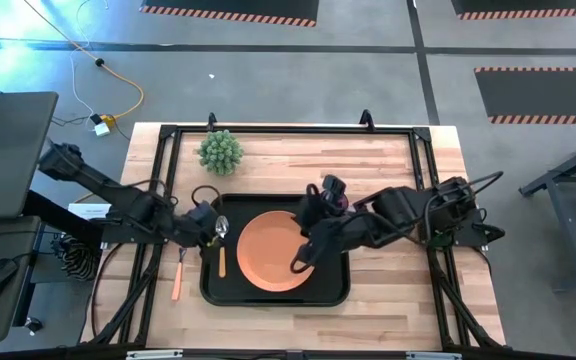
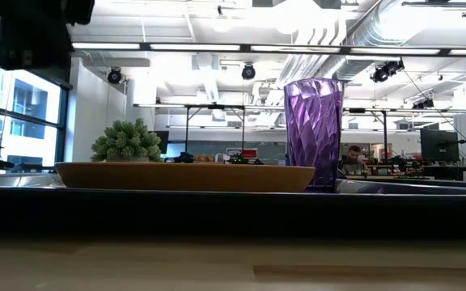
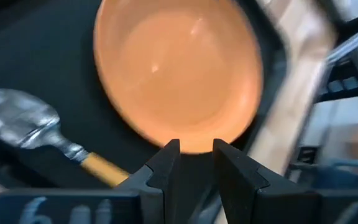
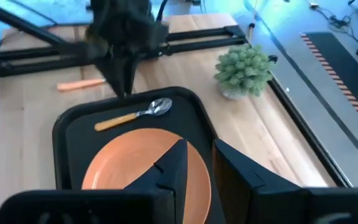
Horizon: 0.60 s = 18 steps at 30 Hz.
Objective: Pick and place plate/cup/fork/spoon on tray
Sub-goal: Adjust the yellow spoon on the tray
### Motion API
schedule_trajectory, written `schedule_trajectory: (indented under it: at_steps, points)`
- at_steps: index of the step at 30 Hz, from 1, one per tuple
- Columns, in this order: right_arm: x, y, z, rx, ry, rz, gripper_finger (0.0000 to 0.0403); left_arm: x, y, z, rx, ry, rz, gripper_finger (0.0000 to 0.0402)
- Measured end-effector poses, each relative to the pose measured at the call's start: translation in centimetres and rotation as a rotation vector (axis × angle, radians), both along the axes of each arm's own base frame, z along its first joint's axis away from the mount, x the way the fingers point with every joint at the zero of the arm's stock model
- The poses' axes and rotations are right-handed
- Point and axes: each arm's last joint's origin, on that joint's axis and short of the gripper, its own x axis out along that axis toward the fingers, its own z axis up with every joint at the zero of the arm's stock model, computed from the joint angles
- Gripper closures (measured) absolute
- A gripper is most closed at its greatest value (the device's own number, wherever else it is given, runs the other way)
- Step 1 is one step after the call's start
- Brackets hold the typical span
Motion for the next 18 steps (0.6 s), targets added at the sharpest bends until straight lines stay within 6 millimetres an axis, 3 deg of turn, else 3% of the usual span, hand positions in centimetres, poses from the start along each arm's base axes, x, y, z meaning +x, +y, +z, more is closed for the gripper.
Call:
schedule_trajectory:
  at_steps: [18]
  points:
    - [-0.9,-0.6,0.7,-0.011,0.003,-0.011,0.0336,2.3,-1.6,-5.2,0.057,0.312,0.078,0.0316]
